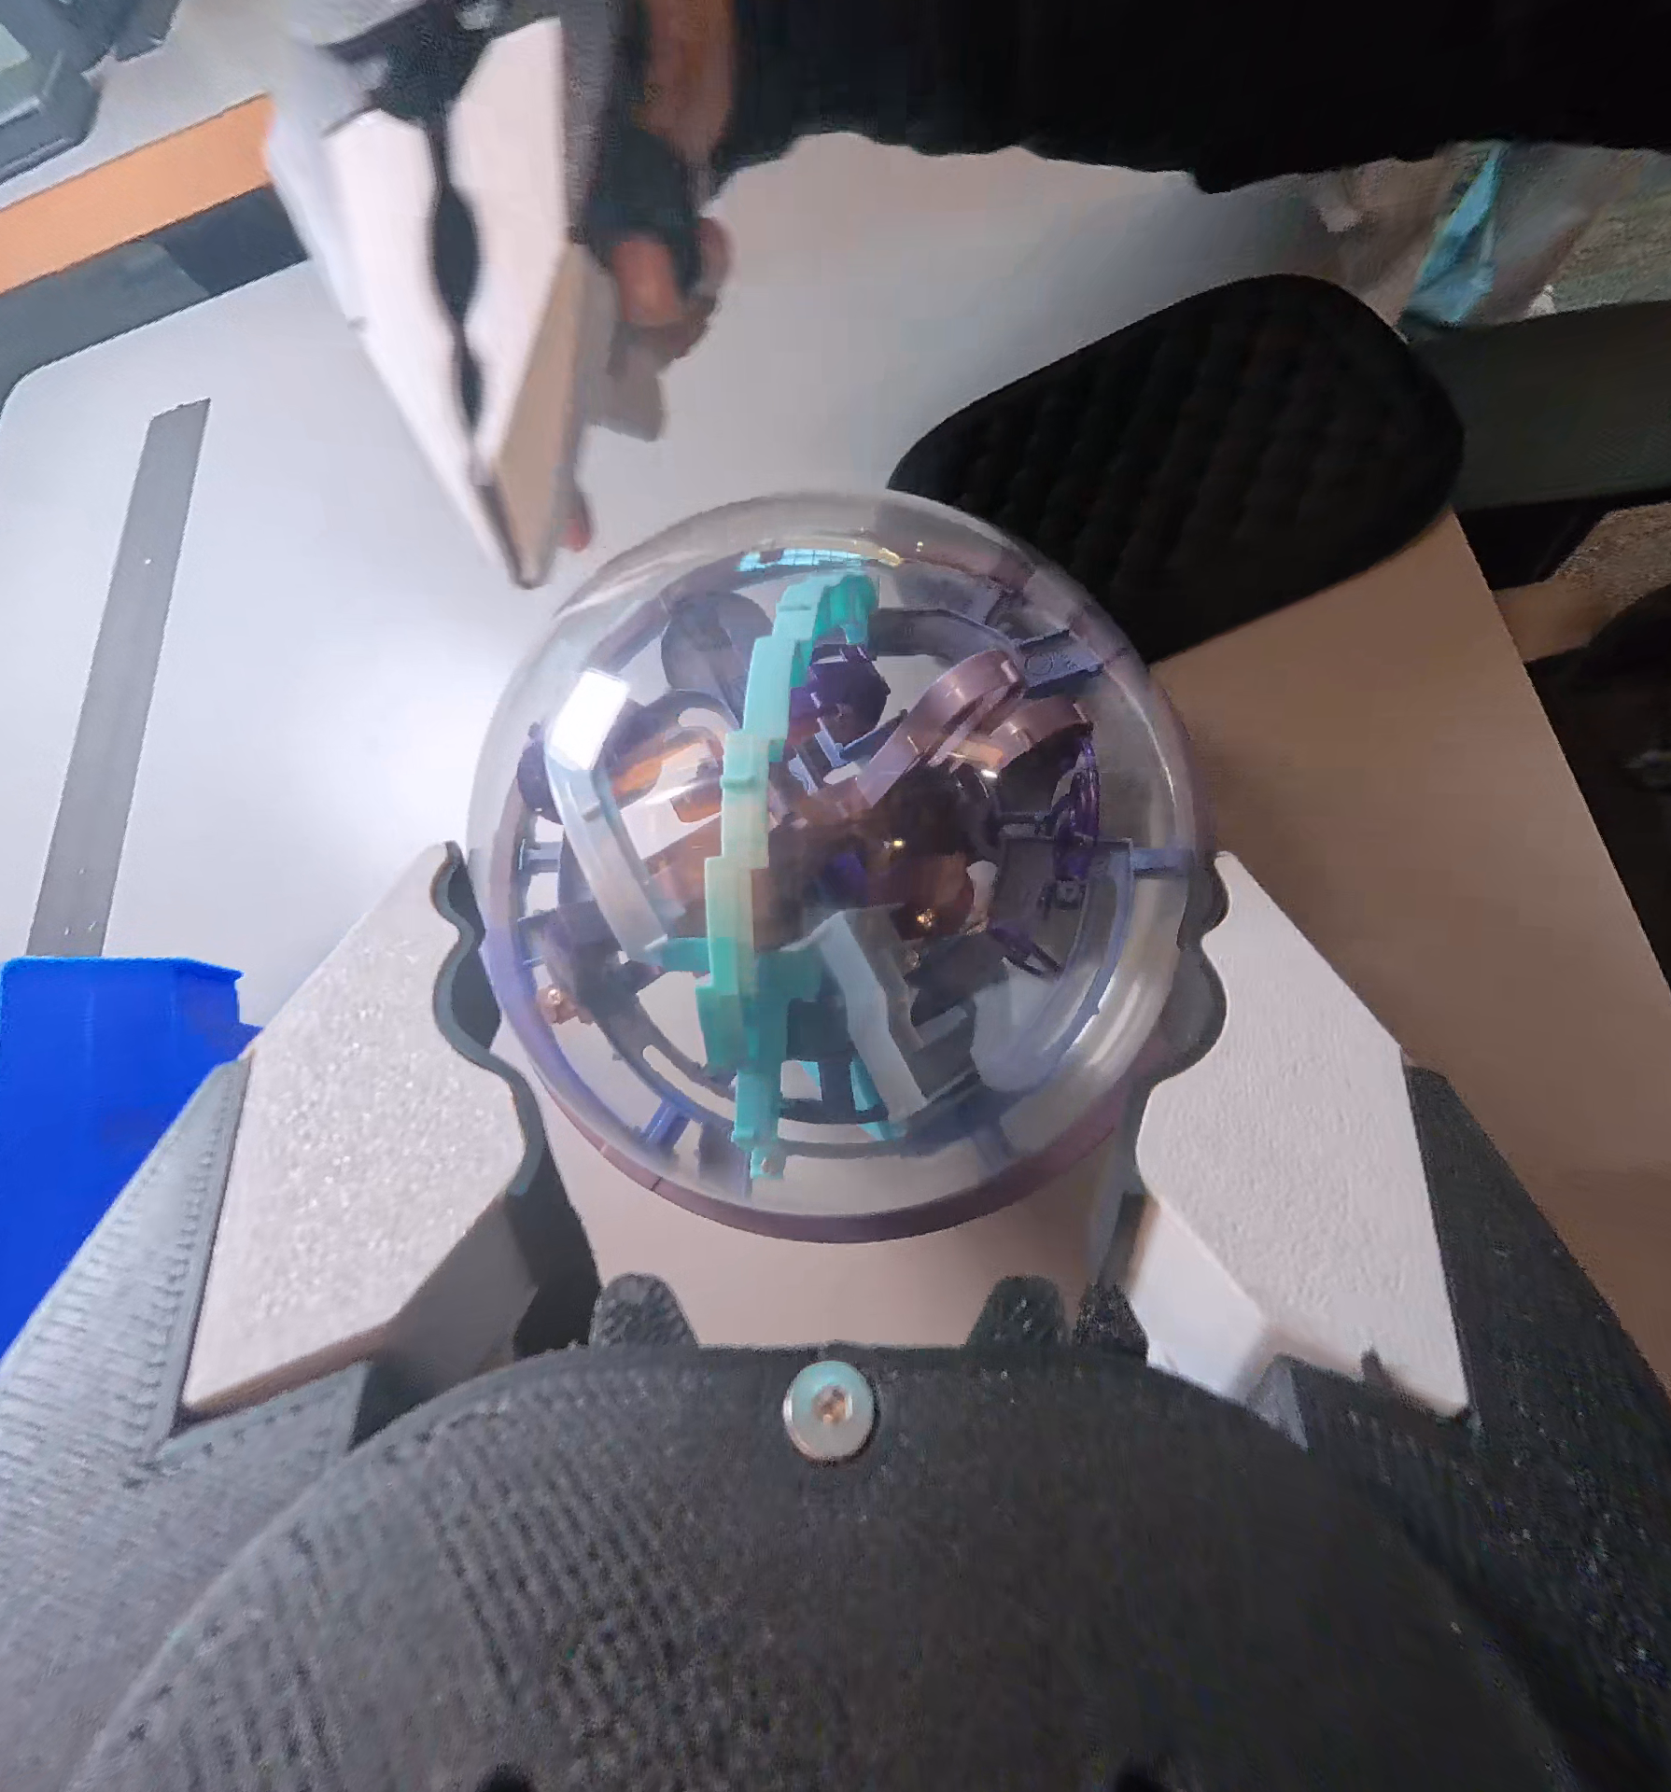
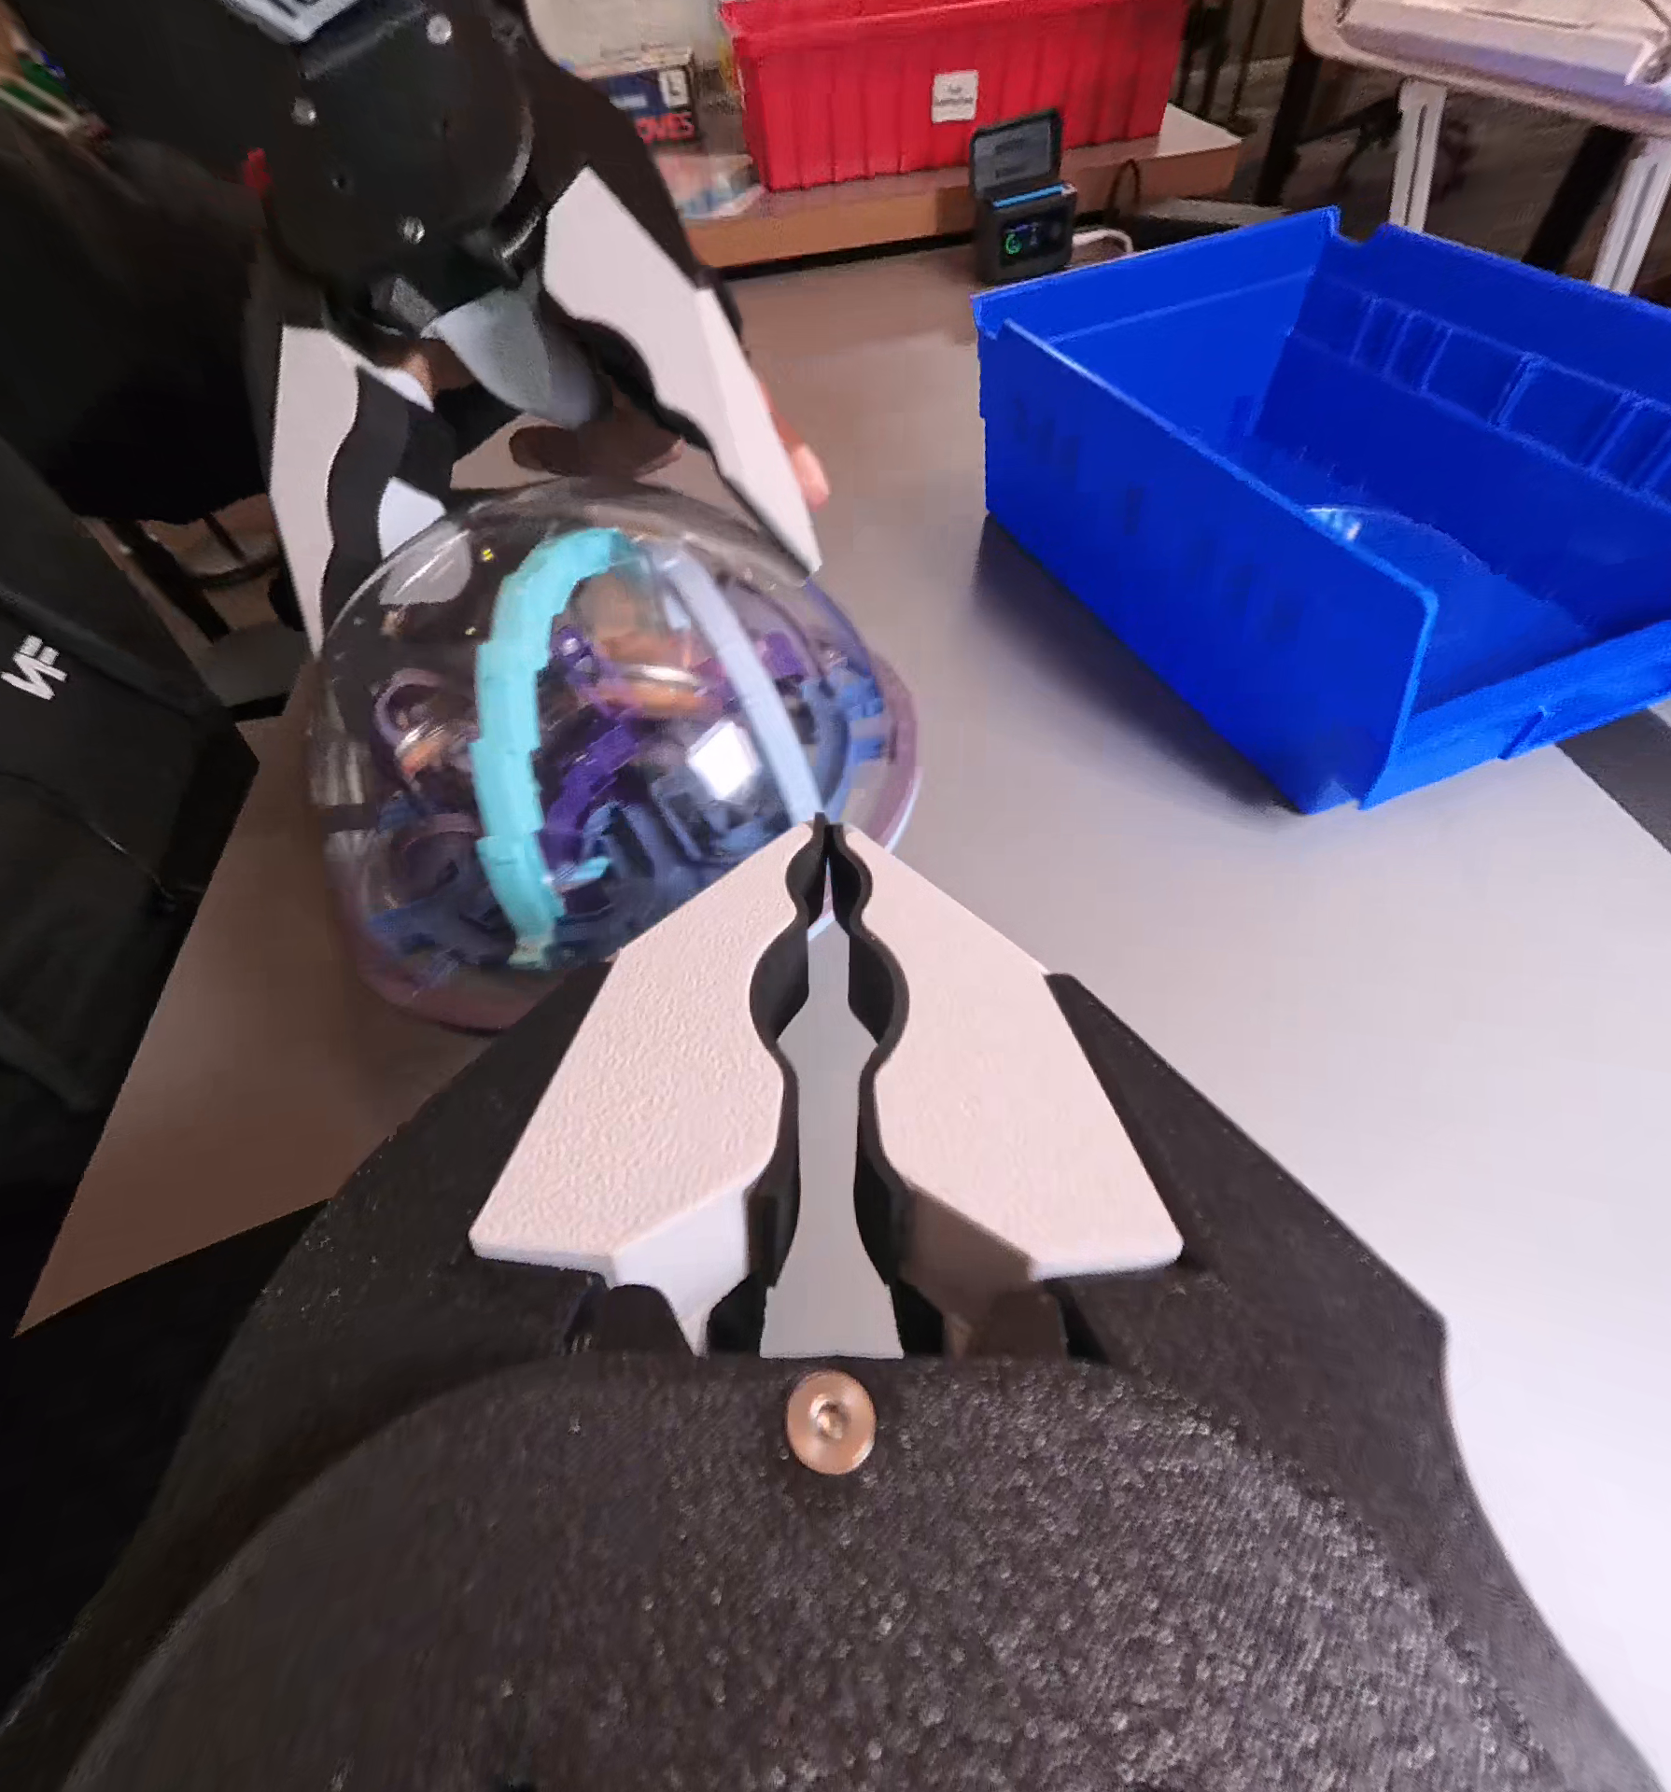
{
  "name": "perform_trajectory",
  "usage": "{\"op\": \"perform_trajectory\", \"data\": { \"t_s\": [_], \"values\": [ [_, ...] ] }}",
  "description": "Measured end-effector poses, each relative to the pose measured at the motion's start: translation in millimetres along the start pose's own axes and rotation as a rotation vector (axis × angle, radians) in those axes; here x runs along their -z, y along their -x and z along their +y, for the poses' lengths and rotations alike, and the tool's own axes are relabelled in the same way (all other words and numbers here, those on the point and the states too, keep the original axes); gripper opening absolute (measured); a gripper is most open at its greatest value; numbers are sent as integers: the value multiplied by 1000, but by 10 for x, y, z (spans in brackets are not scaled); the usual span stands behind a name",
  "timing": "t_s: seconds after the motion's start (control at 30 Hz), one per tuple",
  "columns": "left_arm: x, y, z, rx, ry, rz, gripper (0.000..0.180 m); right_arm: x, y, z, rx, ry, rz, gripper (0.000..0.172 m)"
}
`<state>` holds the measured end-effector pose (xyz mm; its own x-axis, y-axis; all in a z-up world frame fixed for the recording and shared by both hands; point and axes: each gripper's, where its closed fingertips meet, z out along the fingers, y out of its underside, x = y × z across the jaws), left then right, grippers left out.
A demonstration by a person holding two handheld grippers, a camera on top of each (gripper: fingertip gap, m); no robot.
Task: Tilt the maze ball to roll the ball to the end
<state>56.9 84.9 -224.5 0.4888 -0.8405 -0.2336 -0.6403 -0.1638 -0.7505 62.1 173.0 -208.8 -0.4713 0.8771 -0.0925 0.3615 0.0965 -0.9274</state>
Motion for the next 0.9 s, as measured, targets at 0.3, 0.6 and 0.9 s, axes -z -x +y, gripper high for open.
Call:
{"op": "perform_trajectory", "data": {
  "t_s": [0.3, 0.6, 0.9],
  "values": [
    [-15, -47, -24, -52, 20, 32, 139, -558, -221, -105, -99, 118, -387, 0],
    [-24, -72, -42, -82, 30, 39, 138, -742, -128, -42, -151, 149, -526, 0],
    [-47, -77, -72, -86, 26, 42, 140, -645, -141, -56, -142, 125, -474, 0]
  ]
}}
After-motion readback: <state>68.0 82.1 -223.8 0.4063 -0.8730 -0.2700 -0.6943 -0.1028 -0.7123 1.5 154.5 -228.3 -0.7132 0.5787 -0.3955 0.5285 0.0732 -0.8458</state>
